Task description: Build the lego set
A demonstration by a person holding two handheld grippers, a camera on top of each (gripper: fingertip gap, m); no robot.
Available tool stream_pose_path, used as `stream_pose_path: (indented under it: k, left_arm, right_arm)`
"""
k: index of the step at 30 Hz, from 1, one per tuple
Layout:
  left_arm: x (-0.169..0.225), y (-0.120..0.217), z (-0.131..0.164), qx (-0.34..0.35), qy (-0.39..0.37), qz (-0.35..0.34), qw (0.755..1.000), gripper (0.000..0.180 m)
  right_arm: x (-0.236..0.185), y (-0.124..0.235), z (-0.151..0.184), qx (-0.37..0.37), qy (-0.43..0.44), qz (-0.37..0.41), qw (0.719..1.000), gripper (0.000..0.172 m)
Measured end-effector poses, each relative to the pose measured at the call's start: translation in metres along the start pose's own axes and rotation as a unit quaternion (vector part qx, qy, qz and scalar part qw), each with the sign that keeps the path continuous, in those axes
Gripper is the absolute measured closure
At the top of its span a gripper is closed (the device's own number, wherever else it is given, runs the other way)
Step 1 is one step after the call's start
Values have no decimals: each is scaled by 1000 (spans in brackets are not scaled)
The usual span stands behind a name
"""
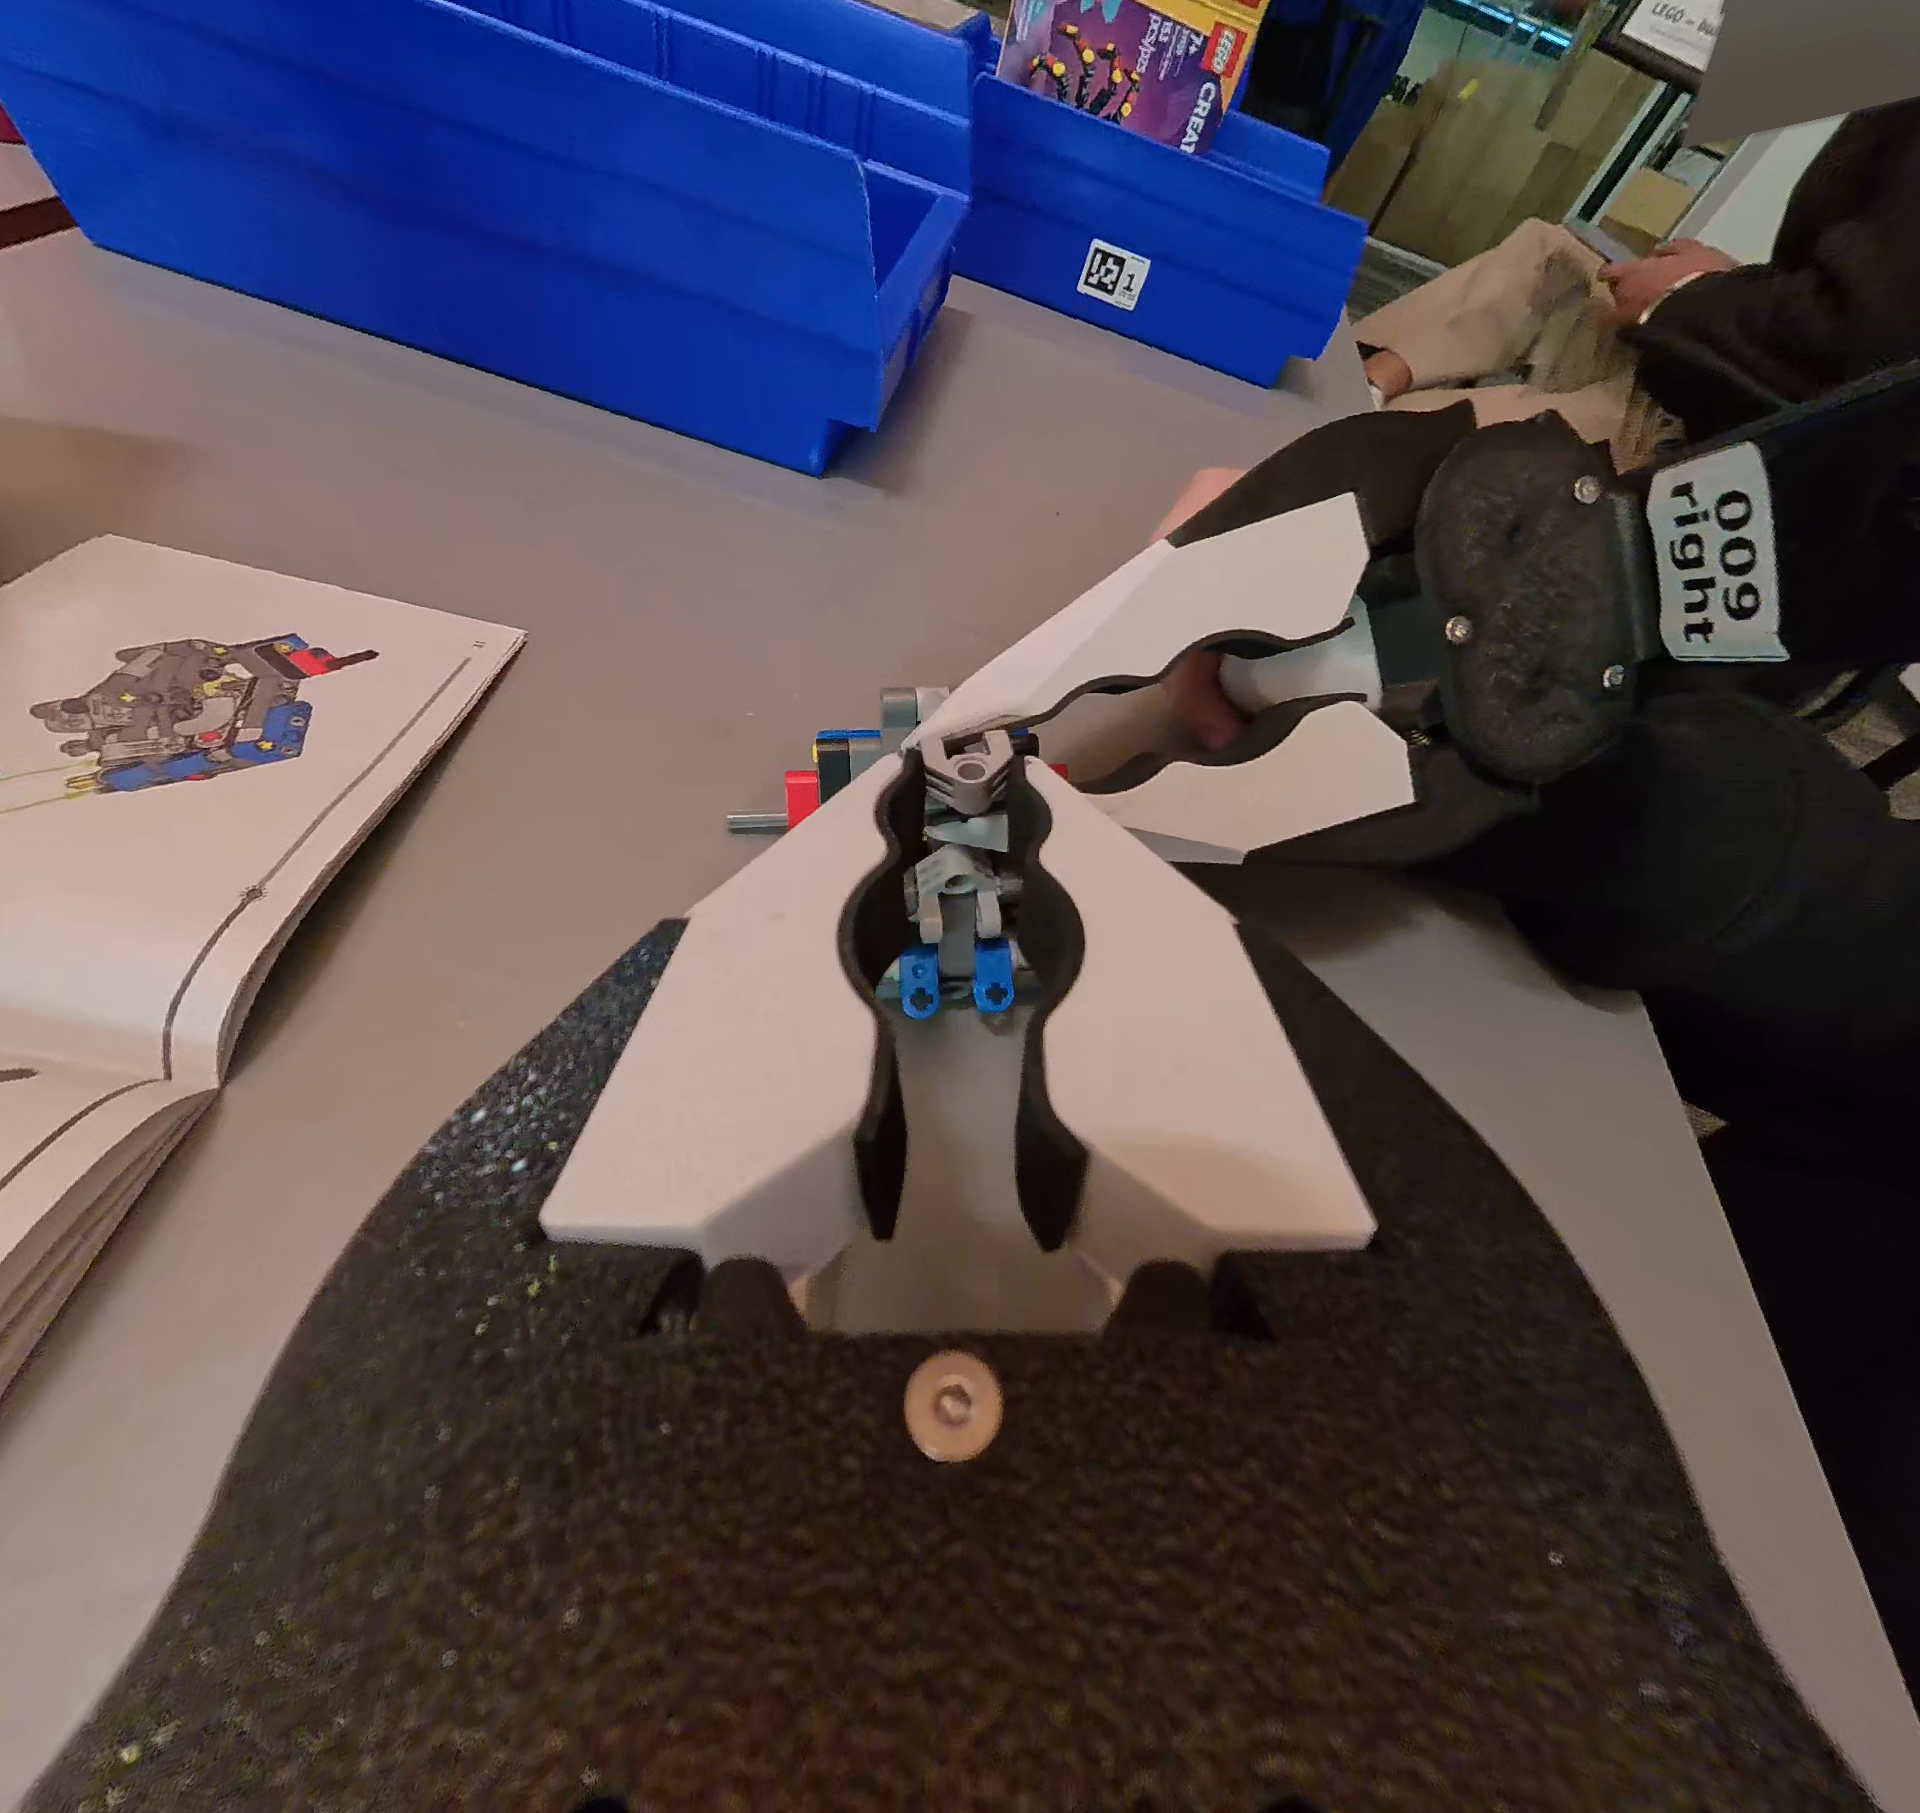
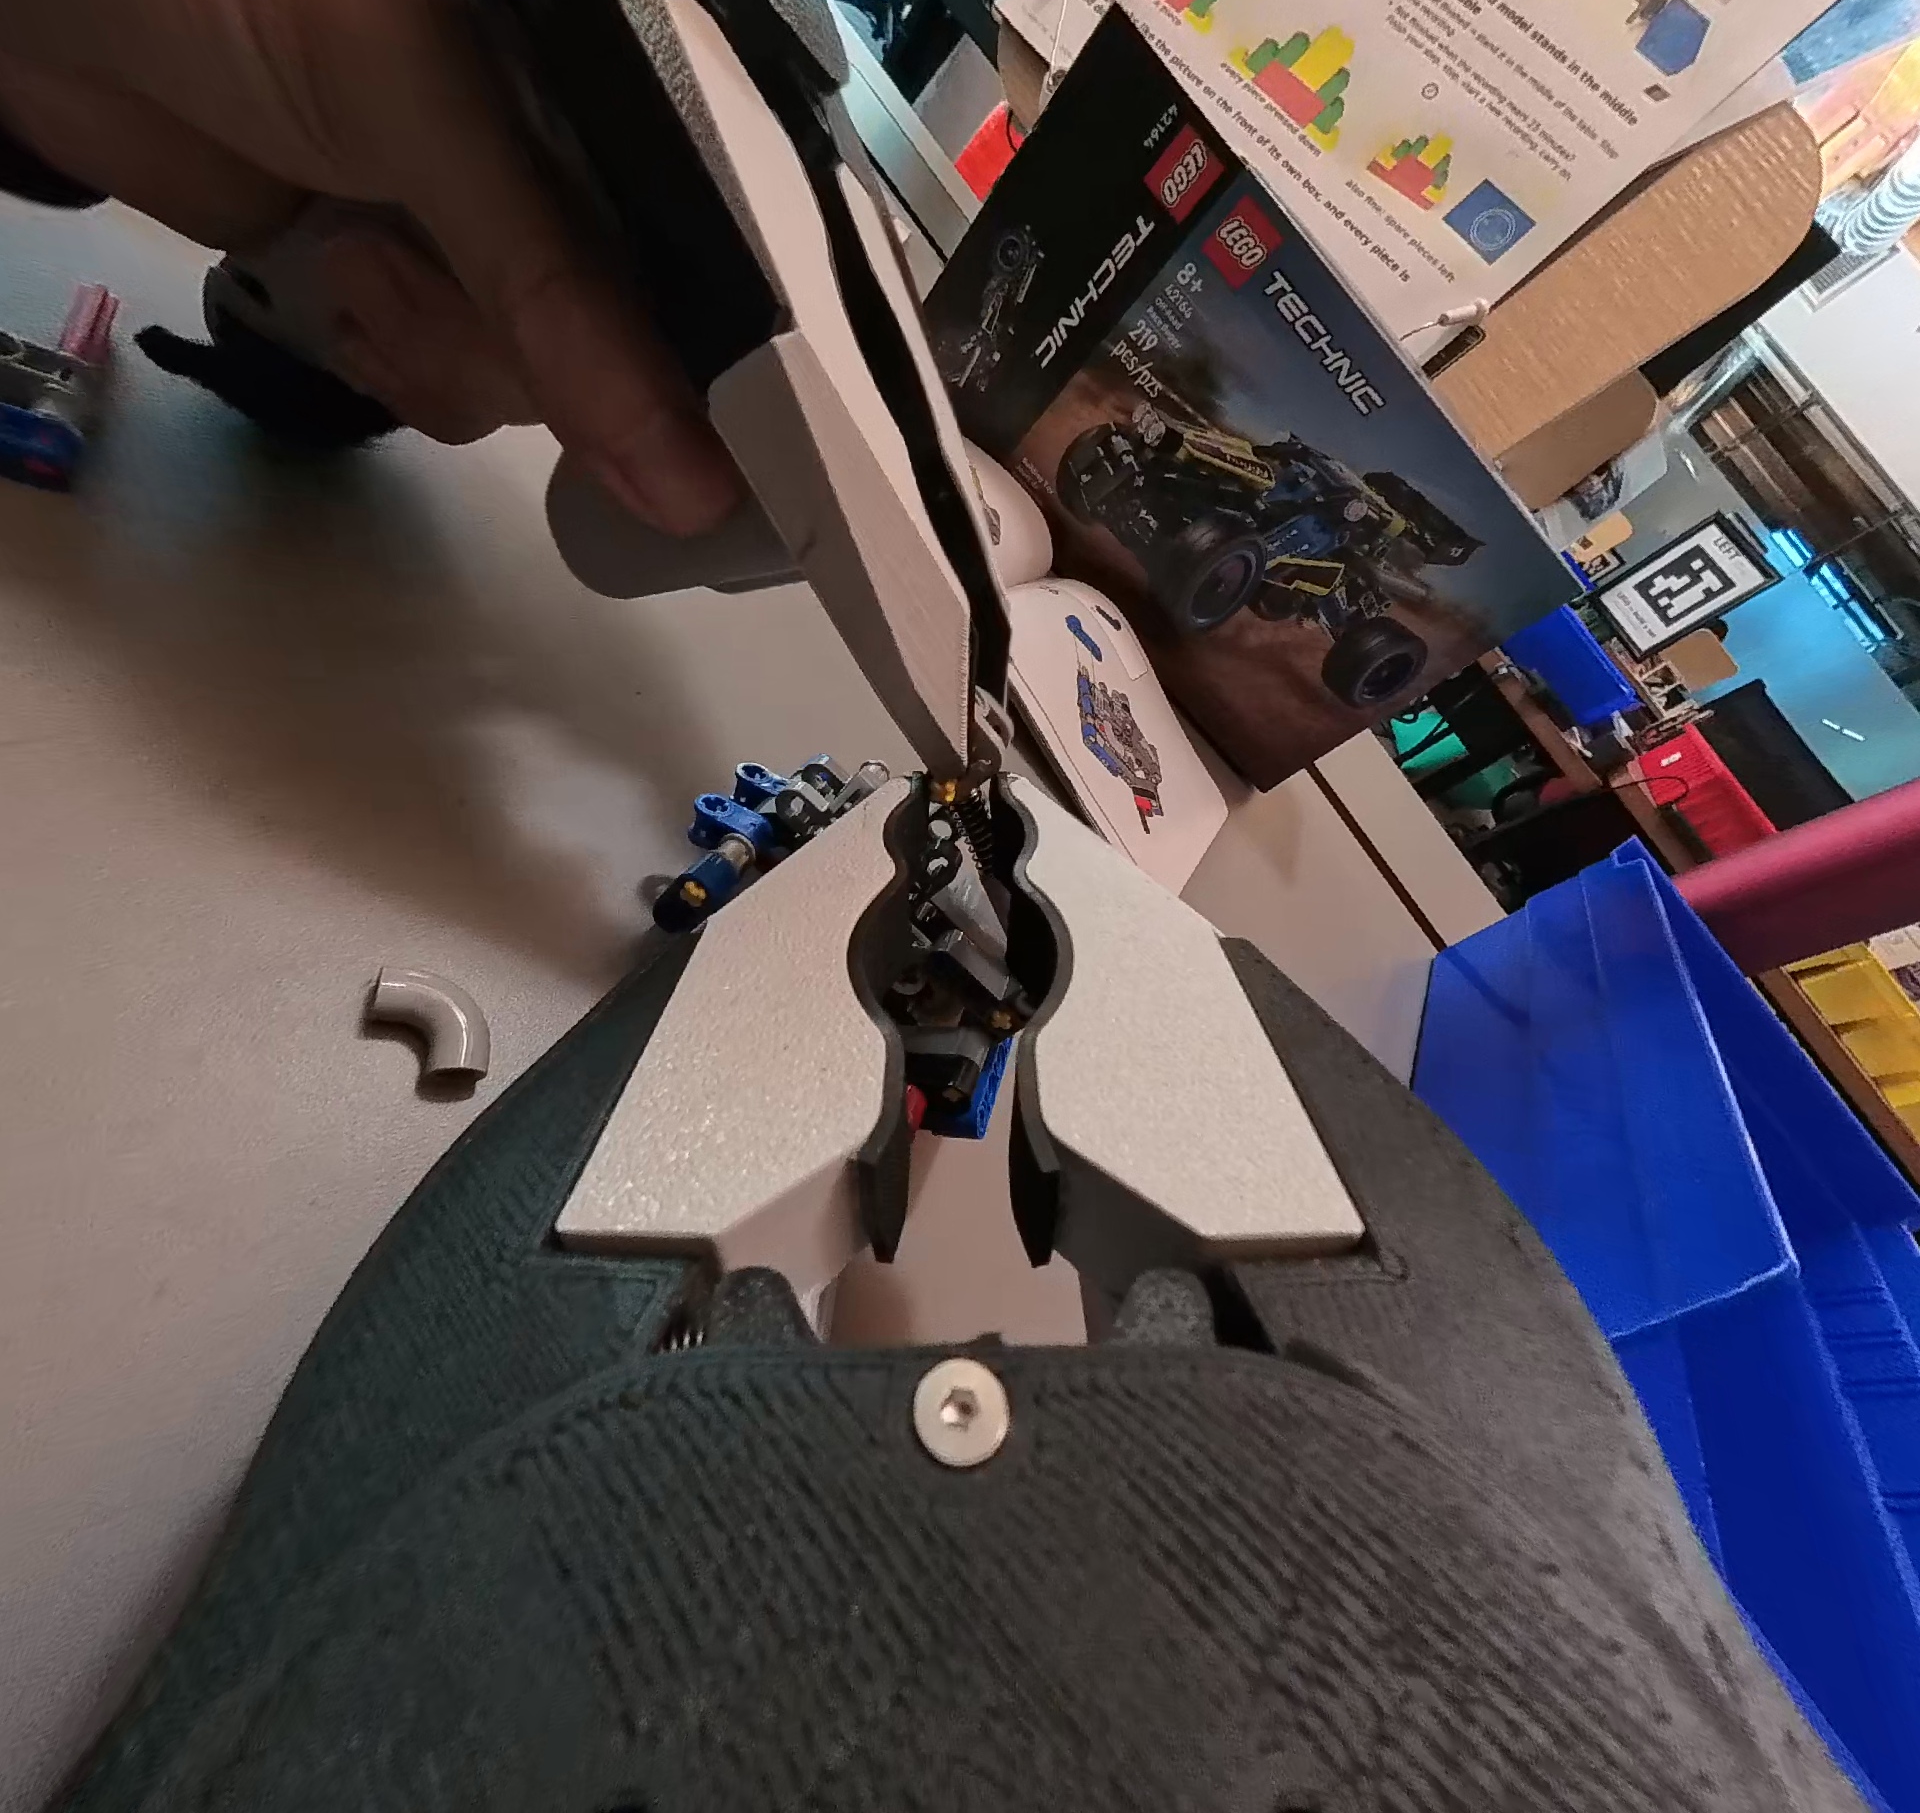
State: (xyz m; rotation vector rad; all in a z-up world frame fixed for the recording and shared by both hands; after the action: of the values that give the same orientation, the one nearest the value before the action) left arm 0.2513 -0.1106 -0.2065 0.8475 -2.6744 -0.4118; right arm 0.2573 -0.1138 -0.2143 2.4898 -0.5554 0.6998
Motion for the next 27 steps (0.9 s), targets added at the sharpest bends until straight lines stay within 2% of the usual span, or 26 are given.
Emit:
stream_pose_path:
  k: [3,6,8,15,22,27]
  left_arm:
    - [3,2,-1,8,-4,9,1000,167]
    - [5,3,0,9,-26,-3,1000,152]
    - [5,3,1,7,-33,-18,999,153]
    - [2,3,1,6,24,-36,999,168]
    - [3,7,2,6,-56,-9,998,168]
    - [3,11,2,11,-106,18,994,168]
  right_arm:
    - [0,1,-1,1,3,2,1000,164]
    - [1,1,-1,-1,2,6,1000,165]
    - [0,1,0,-4,5,4,1000,164]
    - [-2,0,-1,-5,8,1,1000,164]
    - [-2,2,-3,17,20,-7,1000,157]
    - [-6,1,-6,24,20,-23,999,160]
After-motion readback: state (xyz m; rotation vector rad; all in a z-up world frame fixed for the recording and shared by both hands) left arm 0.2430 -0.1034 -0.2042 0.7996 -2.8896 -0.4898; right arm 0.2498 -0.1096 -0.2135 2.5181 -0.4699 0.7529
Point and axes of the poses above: each gripper's, where its closed fingertips meet, y back along the fingers, z out of its underside, x = y × z across the jaws, the point moved 1 cm from there along y, back along the fingers, and after that the axes turned 8 degrees about -z, right-handed, at the moved point
